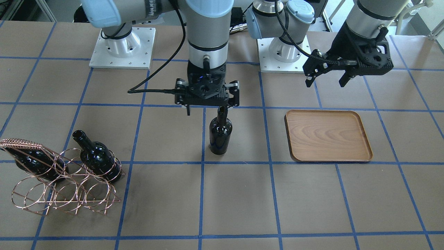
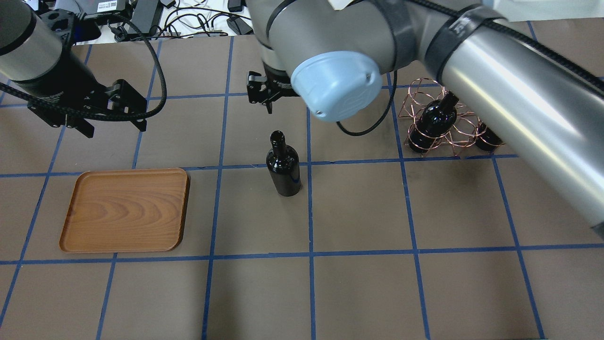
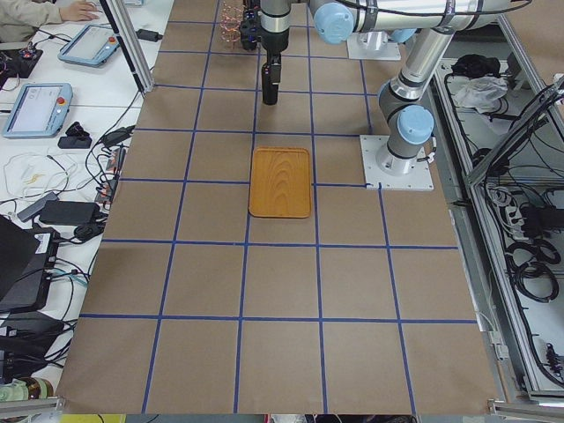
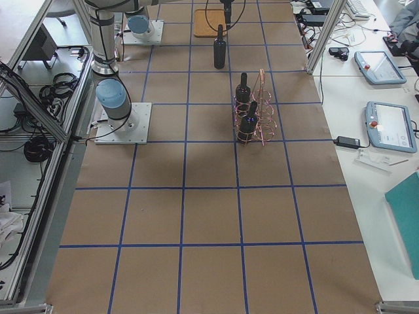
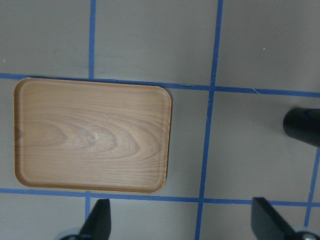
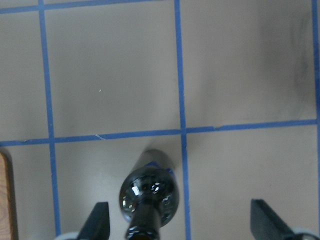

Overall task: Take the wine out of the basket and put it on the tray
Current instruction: 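Open the right gripper and withdraw it while the left gripper reaches over the bottle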

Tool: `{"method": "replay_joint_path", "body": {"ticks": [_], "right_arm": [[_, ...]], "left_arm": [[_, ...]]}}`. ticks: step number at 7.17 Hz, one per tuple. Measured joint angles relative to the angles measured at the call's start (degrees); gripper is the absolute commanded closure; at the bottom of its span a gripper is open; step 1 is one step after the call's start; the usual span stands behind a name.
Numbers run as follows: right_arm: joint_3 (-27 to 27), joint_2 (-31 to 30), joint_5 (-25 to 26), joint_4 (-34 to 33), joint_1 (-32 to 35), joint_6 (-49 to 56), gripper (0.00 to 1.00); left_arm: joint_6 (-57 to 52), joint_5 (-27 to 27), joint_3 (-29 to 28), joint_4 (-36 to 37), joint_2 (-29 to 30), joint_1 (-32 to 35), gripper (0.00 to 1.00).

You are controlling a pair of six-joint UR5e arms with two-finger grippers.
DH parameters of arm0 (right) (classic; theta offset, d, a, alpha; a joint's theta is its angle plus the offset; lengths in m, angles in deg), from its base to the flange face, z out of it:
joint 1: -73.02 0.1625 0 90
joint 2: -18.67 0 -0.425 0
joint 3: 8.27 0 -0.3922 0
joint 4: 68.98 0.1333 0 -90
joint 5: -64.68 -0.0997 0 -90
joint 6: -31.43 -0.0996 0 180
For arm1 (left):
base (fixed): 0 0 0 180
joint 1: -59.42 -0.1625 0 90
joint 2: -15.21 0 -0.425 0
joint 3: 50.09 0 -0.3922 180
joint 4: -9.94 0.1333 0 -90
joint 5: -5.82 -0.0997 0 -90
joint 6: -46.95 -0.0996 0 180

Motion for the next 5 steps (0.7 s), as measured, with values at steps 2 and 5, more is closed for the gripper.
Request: {"method": "replay_joint_path", "body": {"ticks": [2, 5], "right_arm": [[-0.01, -2.84, 1.42, 1.57, -7.92, 12.21, 0.0], [0.49, -3.93, 4.63, 2.68, -11.14, 17.29, 0.0]], "left_arm": [[5.75, 0.18, 0.02, 3.33, 1.15, 7.43, 0.0], [13.97, 0.23, 0.03, 10.46, 4.72, 17.7, 0.0]]}}
